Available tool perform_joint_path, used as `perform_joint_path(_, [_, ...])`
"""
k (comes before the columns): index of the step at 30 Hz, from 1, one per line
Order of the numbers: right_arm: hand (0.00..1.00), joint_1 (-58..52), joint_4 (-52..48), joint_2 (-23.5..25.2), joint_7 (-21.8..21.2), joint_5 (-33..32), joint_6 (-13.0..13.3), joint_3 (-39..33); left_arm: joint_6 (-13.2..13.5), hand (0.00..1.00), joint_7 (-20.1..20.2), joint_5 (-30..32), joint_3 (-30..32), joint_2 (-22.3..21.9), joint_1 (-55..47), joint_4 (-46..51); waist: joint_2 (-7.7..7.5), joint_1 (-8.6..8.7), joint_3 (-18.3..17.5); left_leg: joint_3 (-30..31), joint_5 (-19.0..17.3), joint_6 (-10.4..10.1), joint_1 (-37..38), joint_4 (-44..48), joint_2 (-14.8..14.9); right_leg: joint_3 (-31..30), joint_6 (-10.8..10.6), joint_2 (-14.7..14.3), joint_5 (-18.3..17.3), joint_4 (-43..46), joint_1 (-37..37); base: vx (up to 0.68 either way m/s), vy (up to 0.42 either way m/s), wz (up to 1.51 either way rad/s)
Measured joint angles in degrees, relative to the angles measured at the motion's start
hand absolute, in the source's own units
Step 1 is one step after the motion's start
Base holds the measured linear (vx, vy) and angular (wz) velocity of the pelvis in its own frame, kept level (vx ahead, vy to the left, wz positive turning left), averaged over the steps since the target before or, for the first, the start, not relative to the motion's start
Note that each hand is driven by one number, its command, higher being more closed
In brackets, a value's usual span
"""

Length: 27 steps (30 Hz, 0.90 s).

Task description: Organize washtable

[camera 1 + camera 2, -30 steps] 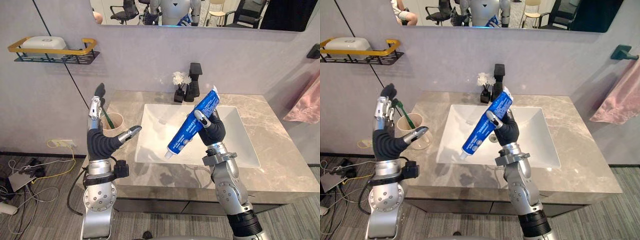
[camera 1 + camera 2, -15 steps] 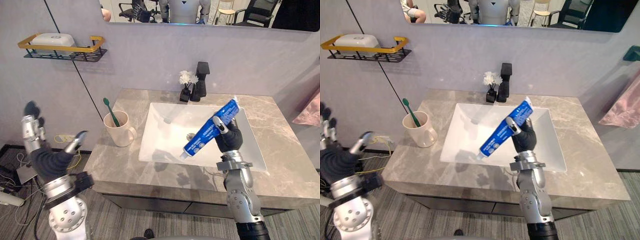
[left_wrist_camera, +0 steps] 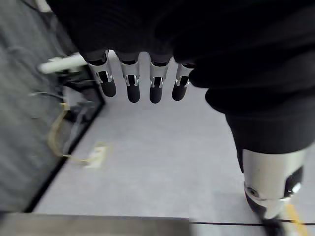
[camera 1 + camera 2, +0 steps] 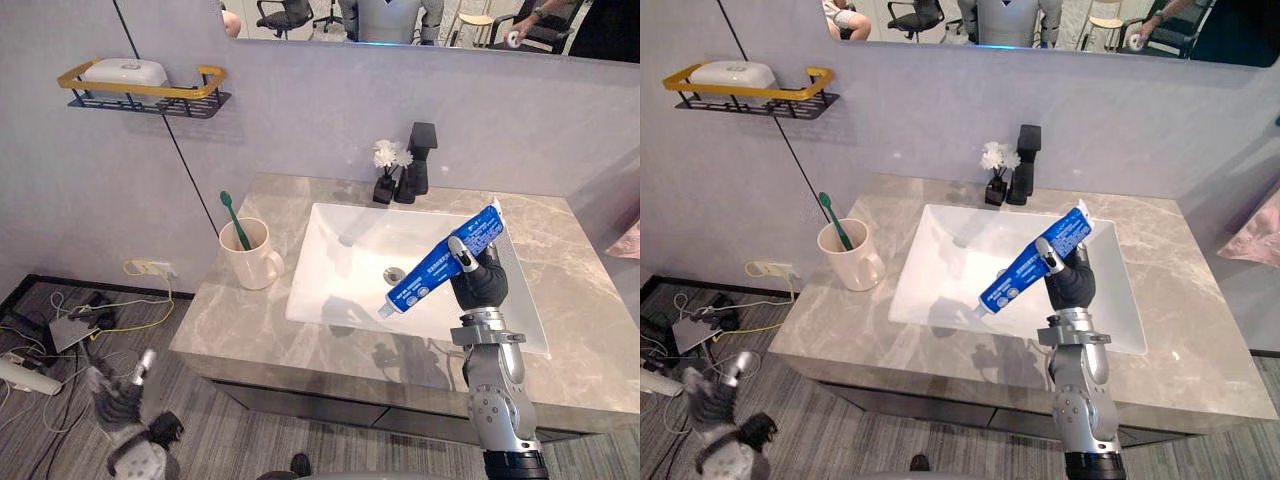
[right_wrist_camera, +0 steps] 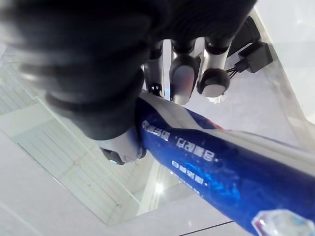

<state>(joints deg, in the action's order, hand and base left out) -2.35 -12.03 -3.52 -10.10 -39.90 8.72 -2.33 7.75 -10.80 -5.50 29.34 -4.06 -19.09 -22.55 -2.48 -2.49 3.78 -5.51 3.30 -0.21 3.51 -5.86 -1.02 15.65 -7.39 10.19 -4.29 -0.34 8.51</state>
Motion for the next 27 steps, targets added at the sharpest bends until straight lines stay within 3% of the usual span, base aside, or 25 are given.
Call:
perform_joint_path(3, [1.0, 0.0, 0.1, 0.0, 0.0, 0.0, 0.1, 0.2, -1.2, 0.0, 1.9, -0.8, -0.7, 0.0, 0.3, -11.3, -0.13, 0.03, 0.0, 0.1, 0.0, 0.0, 0.0, 0.1, 0.0, 0.1, 0.0, 0.0, 0.0, 0.1, 0.0, 0.0, 0.0, 0.0])
perform_joint_path(7, [1.0, 0.0, 1.4, -0.1, 0.1, 0.1, 1.0, 0.5, -2.4, 0.0, 4.1, -0.7, -4.1, 0.3, 0.4, -16.5, -0.39, -0.08, 0.1, 0.3, 0.1, -0.1, 0.0, 0.3, 0.1, 0.2, 0.0, 0.0, 0.0, 0.2, 0.1, 0.0, -0.007, 0.02])
perform_joint_path(18, [1.0, 2.4, 1.9, -0.7, 2.6, 4.3, 1.5, 1.2, -2.3, 0.0, 7.0, -0.7, -13.6, 4.9, 1.7, -20.3, -1.46, -0.64, 0.2, 0.9, 0.3, -0.1, -0.6, 0.3, 0.2, 0.6, -0.1, -0.1, -0.1, 0.1, -0.2, 0.0, -0.004, 0.01])
perform_joint_path(20, [1.0, 6.1, 1.7, -1.8, 3.2, 6.1, 1.7, 1.2, -2.3, 0.0, 7.0, -0.6, -14.2, 5.4, 2.3, -20.3, -1.99, -1.56, 0.4, 0.9, 0.4, 0.0, -0.8, 0.4, 0.2, 0.7, -0.1, -0.1, -0.1, 0.1, -0.4, 0.0, 0.0, 0.0])
perform_joint_path(27, [1.0, 19.7, 1.7, -3.8, 5.4, 11.3, 2.3, 5.3, -2.1, 0.0, 7.0, -0.6, -16.5, 6.3, 2.5, -20.3, -2.44, -2.13, 0.4, 2.0, 0.4, 0.0, -0.9, 0.4, 0.1, 1.6, -0.1, -0.1, -0.1, 0.0, 0.2, 0.02, -0.011, 0.07])
